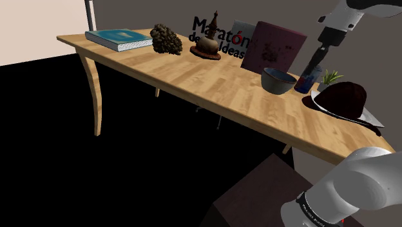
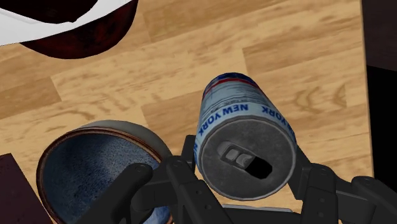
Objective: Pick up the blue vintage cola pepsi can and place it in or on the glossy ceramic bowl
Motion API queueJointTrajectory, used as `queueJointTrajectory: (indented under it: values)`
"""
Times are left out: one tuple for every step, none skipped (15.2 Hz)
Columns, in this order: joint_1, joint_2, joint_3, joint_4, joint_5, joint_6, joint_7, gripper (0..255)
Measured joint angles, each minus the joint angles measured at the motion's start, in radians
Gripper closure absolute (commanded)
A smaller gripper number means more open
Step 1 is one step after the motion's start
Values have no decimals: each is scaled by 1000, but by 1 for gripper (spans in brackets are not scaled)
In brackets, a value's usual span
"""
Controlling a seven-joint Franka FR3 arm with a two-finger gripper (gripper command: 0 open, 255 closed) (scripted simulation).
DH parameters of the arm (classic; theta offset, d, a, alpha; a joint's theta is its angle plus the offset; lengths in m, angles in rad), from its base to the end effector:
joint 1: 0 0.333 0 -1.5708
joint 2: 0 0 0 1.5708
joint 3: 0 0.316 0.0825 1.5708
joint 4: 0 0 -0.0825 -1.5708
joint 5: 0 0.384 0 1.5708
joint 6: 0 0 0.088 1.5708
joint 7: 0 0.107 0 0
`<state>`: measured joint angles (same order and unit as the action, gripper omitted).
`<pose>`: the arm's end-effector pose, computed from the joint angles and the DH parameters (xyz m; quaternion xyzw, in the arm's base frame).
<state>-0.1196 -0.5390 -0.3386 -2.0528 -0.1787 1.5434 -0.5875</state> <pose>0.3251 -0.2203 0.6307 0.9964 0.0843 -0.0001 0.0041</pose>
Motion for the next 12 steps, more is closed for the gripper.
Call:
queueJointTrajectory:
  values:
    - [1,4,2,15,2,-11,0,255]
    - [2,8,3,34,3,-26,-1,255]
    - [3,11,3,51,4,-40,-3,255]
    - [3,16,1,67,5,-51,-8,255]
    - [4,19,4,82,6,-64,-7,255]
    - [5,22,4,98,8,-76,-8,255]
    - [5,28,4,115,9,-87,-10,255]
    - [6,36,3,136,11,-100,-13,255]
    - [7,43,3,157,12,-114,-15,255]
    - [8,46,5,173,14,-127,-15,255]
    - [9,51,5,186,15,-136,-16,255]
    - [12,76,-3,215,19,-140,-24,255]
